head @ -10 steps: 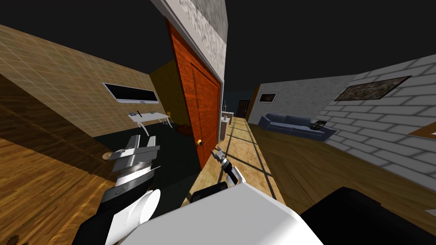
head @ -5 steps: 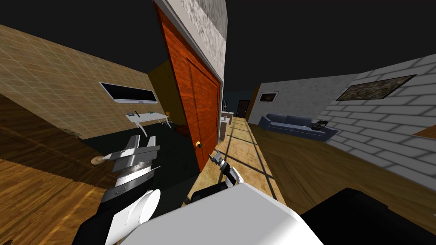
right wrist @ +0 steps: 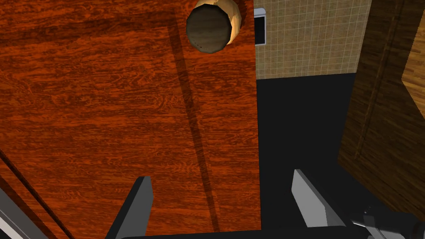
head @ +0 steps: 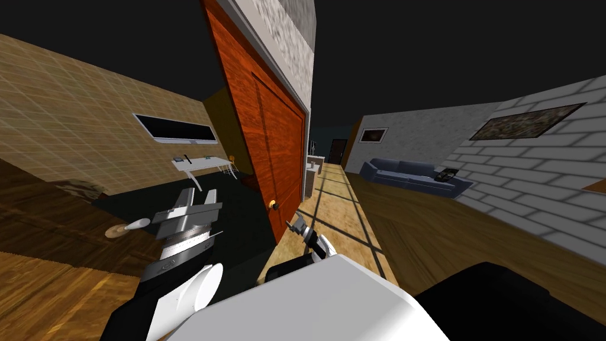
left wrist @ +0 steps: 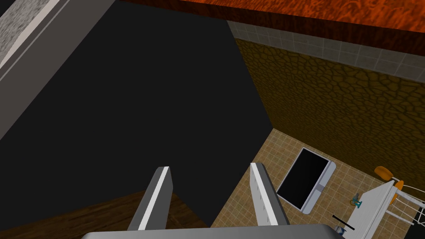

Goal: Push the door open

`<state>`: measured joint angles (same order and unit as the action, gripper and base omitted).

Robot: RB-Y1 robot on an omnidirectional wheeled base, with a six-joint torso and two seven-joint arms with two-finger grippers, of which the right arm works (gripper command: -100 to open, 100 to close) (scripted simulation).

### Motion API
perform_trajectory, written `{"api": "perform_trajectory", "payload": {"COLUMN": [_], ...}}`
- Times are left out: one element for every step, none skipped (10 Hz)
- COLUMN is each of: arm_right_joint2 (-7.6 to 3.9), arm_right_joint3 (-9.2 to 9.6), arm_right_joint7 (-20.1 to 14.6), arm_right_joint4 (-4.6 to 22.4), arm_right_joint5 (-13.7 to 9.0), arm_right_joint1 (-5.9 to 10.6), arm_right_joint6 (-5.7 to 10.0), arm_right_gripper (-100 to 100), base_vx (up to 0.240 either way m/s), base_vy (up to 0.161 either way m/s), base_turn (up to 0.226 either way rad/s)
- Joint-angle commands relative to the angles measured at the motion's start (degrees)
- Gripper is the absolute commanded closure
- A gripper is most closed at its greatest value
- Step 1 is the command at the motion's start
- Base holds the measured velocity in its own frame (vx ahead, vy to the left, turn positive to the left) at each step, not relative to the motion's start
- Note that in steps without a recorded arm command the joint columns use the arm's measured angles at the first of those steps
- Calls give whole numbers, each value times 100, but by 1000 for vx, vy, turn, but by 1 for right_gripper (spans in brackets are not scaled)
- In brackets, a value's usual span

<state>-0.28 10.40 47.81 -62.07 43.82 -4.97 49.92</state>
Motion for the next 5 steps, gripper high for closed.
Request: {"api": "perform_trajectory", "payload": {"arm_right_joint2": [31, 54, 76, 99, 121], "arm_right_joint3": [7, 25, 43, 61, 75], "arm_right_joint7": [114, 192, 269, 347, 410], "arm_right_joint4": [252, 404, 557, 709, 832], "arm_right_joint5": [101, 188, 276, 363, 434], "arm_right_joint1": [104, 158, 212, 266, 309], "arm_right_joint6": [80, 128, 176, 224, 263], "arm_right_gripper": [-100, -100, -100, -100, -100], "base_vx": [69, 83, 90, 92, 103], "base_vy": [-21, -22, -26, -30, -38], "base_turn": [-5, -5, -2, -4, -3]}}
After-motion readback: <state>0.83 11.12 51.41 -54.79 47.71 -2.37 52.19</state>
